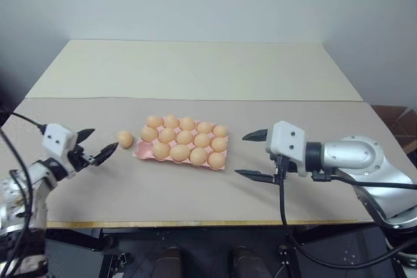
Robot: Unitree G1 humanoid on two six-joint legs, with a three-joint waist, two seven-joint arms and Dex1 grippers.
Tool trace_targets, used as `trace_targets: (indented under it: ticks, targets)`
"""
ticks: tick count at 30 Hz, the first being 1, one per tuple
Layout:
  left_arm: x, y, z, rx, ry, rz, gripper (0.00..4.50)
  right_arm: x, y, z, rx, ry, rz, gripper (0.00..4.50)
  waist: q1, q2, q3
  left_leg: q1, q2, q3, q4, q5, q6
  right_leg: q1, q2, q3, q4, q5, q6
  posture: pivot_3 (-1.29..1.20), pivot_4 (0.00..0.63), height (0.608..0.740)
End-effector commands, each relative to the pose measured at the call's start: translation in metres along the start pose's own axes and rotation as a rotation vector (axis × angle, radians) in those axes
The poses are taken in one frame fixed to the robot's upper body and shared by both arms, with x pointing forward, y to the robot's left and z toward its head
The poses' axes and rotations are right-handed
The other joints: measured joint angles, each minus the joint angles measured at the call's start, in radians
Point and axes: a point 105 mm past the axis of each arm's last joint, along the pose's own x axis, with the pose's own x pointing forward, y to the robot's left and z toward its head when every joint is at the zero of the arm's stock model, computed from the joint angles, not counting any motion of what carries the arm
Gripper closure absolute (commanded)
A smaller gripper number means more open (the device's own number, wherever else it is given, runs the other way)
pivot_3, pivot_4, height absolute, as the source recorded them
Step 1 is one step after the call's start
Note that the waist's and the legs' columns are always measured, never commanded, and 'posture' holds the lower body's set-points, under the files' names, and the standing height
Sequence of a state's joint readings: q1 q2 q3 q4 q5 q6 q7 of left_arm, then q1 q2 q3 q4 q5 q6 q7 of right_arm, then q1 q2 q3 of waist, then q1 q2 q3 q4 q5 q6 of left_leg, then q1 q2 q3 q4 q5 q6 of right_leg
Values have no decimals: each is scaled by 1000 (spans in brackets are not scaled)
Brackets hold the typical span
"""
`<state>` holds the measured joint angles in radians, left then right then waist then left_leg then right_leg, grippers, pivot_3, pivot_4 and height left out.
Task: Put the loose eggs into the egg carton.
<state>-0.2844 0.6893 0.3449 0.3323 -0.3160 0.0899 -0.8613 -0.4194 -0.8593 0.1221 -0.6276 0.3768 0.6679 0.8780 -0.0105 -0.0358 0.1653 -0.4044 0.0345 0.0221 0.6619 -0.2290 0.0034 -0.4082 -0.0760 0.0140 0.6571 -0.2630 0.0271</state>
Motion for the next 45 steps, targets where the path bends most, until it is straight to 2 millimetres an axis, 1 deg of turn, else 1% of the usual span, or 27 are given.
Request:
trace_targets:
  ticks: [1, 4, 13, 16, 20, 26, 29, 30, 33, 35, 39, 41, 43, 45]
  targets:
    - [13, -2, 8, 18, -39, -10, 37, -8, -4, 10, -32, -7, -51, 0, -1, 0, 0, 0, 0, 0, 0, 0, 0, 0, 0, 0, 0, 0, 0, 0, 150, 740]
    - [20, -6, 3, 30, -17, -27, 37, -10, -3, 10, -26, -1, -59, 0, -2, 0, 0, 0, 0, 0, 0, 0, 0, 0, 0, 0, 0, 0, 0, 0, 150, 740]
    - [40, -6, -4, 29, -9, 17, 37, -12, -5, 10, -25, 13, -80, 0, 1, 0, 0, 0, -1, 0, 0, 0, 0, 0, 0, 0, 0, 0, 1, 0, 150, 740]
    - [45, -10, -10, 31, 9, 12, 37, -11, -5, 10, -29, 15, -84, 0, 1, 0, 0, 0, -1, 0, 0, 0, 0, 0, 0, 0, -1, 0, 1, 0, 150, 740]
    - [51, -14, -16, 36, 25, 2, 37, -11, -6, 11, -32, 13, -89, 0, 1, 0, 0, 0, -1, 0, 0, 0, 0, 0, 0, 0, 0, 0, 1, 0, 150, 740]
    - [55, -10, -22, 24, 51, 28, 37, -10, -7, 11, -35, 15, -99, 0, 1, 0, 0, 0, -1, 0, 0, 0, 0, 0, 0, 0, 0, 0, 1, 0, 150, 740]
    - [55, -8, -21, 25, 40, 35, 621, -9, -8, 11, -34, 15, -102, 0, 1, 0, 0, 0, -1, 0, 0, 0, 0, 0, 0, 0, 0, 0, 1, 0, 150, 740]
    - [54, -7, -21, 26, 39, 36, 898, -9, -8, 10, -34, 15, -104, 0, 1, 0, 0, 0, -1, 0, 0, 0, 0, 0, 0, 0, 0, 0, 1, 0, 150, 740]
    - [52, -5, -20, 44, 40, 43, 1932, -9, -8, 10, -32, 14, -106, 0, 0, 0, 0, 0, -1, -1, 0, 0, 0, 0, 0, 0, 0, 0, 1, 0, 150, 740]
    - [50, -3, -20, 56, 40, 45, 2360, -8, -8, 10, -32, 14, -106, 0, 0, 0, 0, 0, -1, -1, 0, 0, 0, 0, 0, 0, 0, 0, 1, 0, 150, 740]
    - [42, 1, -18, 93, 40, 53, 2383, -7, -9, 10, -32, 14, -110, 0, -1, 0, 0, 0, -1, -1, 0, 0, 0, 0, 0, 0, 0, 0, 1, 0, 150, 740]
    - [37, 2, -13, 100, 16, 55, 2383, -7, -9, 10, -32, 14, -112, 0, -3, 0, 0, 0, -1, -1, 0, 0, 0, 0, 0, 0, 0, 0, 1, 0, 150, 740]
    - [27, 3, 0, 94, -47, 41, 2383, -7, -9, 10, -35, 16, -119, 0, -3, 0, 0, 0, 0, -1, 0, 0, 0, 0, 0, 0, 0, 0, 1, 0, 150, 740]
    - [15, 0, 17, 79, -130, -3, 2383, -7, -9, 10, -37, 15, -122, 0, -2, 0, 0, -1, 0, -1, 0, 0, 0, 0, 0, 0, 0, 0, 1, 0, 150, 740]
